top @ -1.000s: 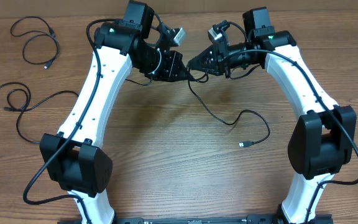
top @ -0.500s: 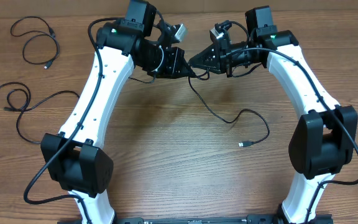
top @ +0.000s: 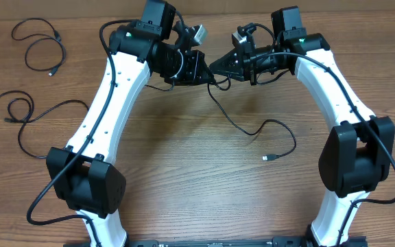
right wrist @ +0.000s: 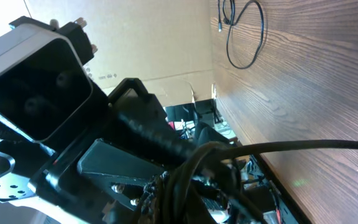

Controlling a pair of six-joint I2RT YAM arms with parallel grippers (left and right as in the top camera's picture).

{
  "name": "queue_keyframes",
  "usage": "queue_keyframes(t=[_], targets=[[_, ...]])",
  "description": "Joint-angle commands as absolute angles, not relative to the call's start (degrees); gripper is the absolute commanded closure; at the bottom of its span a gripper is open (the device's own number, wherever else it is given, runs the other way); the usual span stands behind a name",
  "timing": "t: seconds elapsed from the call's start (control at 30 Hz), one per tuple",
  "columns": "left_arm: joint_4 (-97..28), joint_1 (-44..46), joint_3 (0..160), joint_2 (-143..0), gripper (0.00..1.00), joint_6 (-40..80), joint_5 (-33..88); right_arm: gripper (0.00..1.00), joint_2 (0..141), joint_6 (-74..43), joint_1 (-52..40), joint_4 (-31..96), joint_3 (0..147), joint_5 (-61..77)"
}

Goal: Untangle cables

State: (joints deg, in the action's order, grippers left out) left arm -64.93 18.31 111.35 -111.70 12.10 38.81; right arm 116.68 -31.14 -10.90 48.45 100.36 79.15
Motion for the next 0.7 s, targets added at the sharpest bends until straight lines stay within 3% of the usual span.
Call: queue_keyframes(t=[0.0,0.27,0.4,0.53,0.67], targets=[[-65.17,18.85,111.35,-112.12,0.83,12.49,37.04,0.96,115.61,-31.73,-11.18,47.99,101.23,82.61],[-67.66,18.85,111.37,-112.12,0.77,12.49,35.29,0.96,115.61,-31.75,-11.18,46.30,101.23,82.61],[-68.38,18.90,111.35,-112.12,0.78,12.49,33.87,0.96,115.61,-31.75,-11.18,46.28,101.23,82.59],[-68.38,18.87,111.37,-112.12,0.88,12.49,34.68,0.96,115.61,-32.49,-11.18,45.08,101.23,82.56],[-68.36,18.72,111.37,-112.09,0.84,12.47,37.82,0.96,115.61,-35.51,-11.18,43.03,101.23,82.32]])
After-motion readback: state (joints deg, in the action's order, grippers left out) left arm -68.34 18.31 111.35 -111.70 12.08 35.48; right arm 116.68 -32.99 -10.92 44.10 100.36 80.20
